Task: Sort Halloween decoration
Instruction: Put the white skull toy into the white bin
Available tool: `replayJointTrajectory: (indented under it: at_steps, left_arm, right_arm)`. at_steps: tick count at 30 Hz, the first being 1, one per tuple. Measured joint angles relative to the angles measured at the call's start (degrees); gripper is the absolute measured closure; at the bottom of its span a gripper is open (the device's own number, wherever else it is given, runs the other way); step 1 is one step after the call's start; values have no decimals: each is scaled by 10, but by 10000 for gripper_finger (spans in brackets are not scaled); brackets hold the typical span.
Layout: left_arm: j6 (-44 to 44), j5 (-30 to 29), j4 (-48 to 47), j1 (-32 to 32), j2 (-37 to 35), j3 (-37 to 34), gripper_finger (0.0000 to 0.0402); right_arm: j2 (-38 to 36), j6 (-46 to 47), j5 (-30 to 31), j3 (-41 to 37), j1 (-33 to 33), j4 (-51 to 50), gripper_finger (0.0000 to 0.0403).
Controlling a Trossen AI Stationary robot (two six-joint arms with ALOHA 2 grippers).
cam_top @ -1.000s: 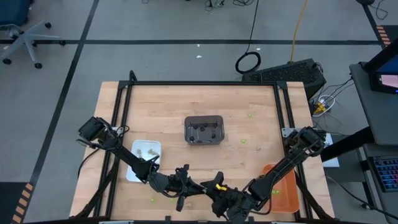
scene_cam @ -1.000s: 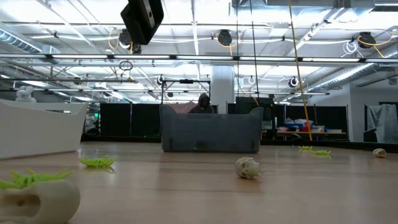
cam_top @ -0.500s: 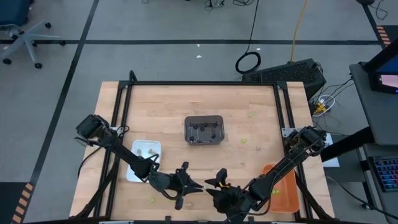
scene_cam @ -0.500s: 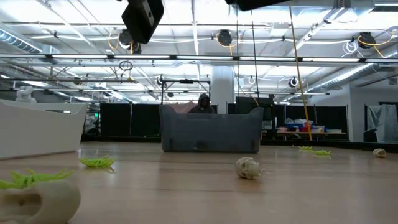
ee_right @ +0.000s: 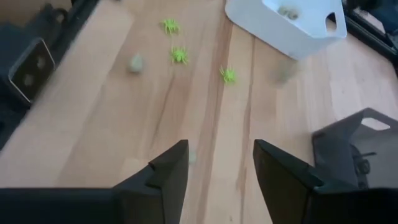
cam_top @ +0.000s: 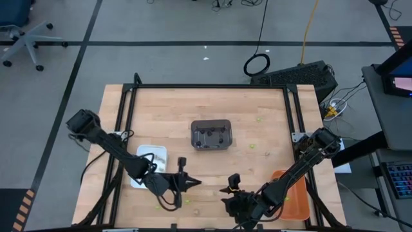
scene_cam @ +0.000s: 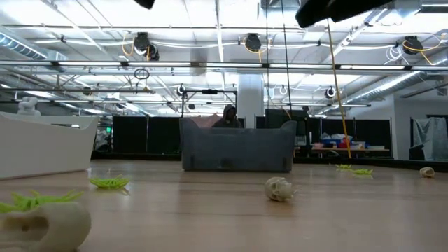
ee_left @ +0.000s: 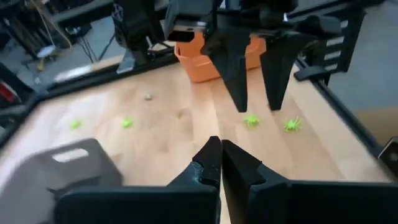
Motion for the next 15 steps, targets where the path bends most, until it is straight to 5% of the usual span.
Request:
replayJointTrajectory:
  at_steps: [8,15]
  left_arm:
    - [21,-3,-84,0,-43,0,401]
    - [-55,0,-139,-2,-47,0,401]
  right_arm:
    - [0,15,0,0,0,-14,237]
    - [1,16,0,0,0,-14,237]
